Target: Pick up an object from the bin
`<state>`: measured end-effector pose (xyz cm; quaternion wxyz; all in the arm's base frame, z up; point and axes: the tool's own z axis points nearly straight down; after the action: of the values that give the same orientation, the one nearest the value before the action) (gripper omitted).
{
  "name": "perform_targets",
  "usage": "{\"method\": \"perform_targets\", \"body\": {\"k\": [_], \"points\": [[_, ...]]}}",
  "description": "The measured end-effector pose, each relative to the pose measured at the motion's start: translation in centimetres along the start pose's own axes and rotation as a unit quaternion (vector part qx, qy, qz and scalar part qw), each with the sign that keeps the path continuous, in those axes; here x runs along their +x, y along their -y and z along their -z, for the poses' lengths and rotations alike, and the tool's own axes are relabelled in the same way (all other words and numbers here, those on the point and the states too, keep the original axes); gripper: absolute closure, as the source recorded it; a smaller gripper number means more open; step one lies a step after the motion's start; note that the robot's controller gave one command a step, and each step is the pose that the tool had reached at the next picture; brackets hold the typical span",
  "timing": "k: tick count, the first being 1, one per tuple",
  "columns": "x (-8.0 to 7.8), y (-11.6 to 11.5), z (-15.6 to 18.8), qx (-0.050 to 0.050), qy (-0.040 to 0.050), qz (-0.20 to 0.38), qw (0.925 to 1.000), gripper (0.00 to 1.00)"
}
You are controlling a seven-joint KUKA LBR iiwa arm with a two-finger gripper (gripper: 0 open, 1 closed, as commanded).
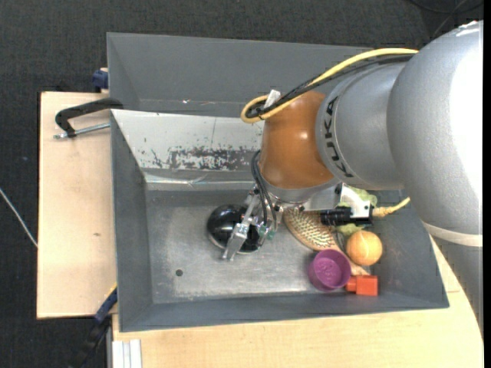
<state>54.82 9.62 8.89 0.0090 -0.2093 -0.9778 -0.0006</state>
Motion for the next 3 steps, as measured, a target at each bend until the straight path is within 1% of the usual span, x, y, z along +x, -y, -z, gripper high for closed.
{"method": "perform_targets", "body": {"k": [1, 3], "points": [[-0.47, -0.70, -0.89, 0.004, -0.0102, -0.029, 0.9995, 1.00], [-0.39, -0.68, -0.73, 0.004, -0.0091, -0.029, 0.9995, 1.00]]}}
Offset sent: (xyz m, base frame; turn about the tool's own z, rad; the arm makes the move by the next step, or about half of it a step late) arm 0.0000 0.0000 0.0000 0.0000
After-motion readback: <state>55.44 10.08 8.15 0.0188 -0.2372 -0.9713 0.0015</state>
